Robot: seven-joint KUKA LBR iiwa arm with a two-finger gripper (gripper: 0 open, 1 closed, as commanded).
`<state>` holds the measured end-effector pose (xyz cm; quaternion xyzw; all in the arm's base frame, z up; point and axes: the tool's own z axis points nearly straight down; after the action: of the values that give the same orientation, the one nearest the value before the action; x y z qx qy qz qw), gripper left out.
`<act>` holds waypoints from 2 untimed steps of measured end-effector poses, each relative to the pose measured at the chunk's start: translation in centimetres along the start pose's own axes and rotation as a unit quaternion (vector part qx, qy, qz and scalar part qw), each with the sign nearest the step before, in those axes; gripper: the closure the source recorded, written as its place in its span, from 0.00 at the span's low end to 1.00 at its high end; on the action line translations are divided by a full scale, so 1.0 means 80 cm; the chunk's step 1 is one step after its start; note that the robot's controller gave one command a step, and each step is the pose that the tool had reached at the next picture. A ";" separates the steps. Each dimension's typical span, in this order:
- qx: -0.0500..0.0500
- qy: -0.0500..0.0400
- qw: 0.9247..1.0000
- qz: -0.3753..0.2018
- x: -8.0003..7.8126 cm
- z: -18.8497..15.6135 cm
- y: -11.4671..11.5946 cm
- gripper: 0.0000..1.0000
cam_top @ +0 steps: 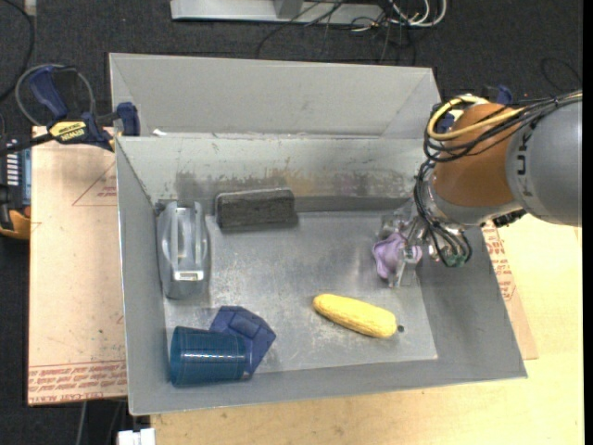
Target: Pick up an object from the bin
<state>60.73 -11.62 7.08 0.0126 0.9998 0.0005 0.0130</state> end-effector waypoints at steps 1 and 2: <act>0.000 -0.002 1.000 -0.003 -0.002 -0.012 0.001 1.00; 0.000 -0.005 1.000 -0.011 -0.005 -0.120 -0.006 1.00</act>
Offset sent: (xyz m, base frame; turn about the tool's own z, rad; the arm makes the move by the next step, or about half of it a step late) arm -0.0010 -0.0048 0.0927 -0.0248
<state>60.85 -12.09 16.65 0.0012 0.9998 -0.0002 0.0176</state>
